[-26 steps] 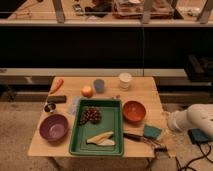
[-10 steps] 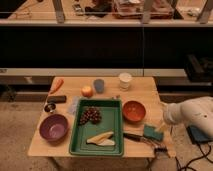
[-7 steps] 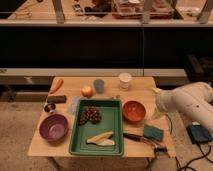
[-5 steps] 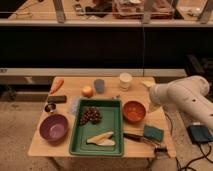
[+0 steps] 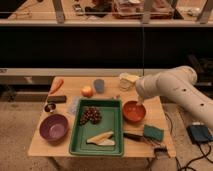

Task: Place towel in tray

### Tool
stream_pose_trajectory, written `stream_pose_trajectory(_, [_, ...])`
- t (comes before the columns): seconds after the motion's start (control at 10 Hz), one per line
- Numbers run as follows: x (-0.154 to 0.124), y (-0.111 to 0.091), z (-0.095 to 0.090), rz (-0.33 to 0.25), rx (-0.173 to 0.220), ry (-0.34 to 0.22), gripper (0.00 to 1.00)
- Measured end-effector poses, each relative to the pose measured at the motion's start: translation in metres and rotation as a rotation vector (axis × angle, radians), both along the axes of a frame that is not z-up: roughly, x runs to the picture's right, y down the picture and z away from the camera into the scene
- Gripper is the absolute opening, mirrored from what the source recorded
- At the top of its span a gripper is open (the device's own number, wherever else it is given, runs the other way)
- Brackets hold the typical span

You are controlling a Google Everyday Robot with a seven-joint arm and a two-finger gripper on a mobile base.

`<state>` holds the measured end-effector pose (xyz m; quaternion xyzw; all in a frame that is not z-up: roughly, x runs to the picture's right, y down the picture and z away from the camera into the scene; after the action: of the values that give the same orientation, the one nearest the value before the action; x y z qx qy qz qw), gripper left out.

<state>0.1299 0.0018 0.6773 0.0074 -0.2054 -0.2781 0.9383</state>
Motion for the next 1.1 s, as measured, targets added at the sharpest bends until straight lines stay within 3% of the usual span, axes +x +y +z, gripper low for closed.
stream_pose_trajectory(0.1, [0.002, 0.000, 0.001, 0.002, 0.001, 0.001, 0.80])
stream_pose_trajectory(0.3, [-0.004, -0.014, 0.002, -0.046, 0.079, 0.018, 0.80])
stream_pose_trajectory(0.5, [-0.025, -0.059, 0.002, -0.225, 0.237, -0.014, 0.80])
stream_pose_trajectory(0.6, [-0.039, -0.077, 0.002, -0.298, 0.297, -0.031, 0.80])
stream_pose_trajectory(0.7, [-0.059, -0.092, 0.002, -0.382, 0.360, -0.056, 0.80])
stream_pose_trajectory(0.8, [-0.091, -0.108, -0.001, -0.507, 0.445, -0.107, 0.80])
stream_pose_trajectory(1.1, [-0.169, -0.126, -0.011, -0.791, 0.609, -0.201, 0.80])
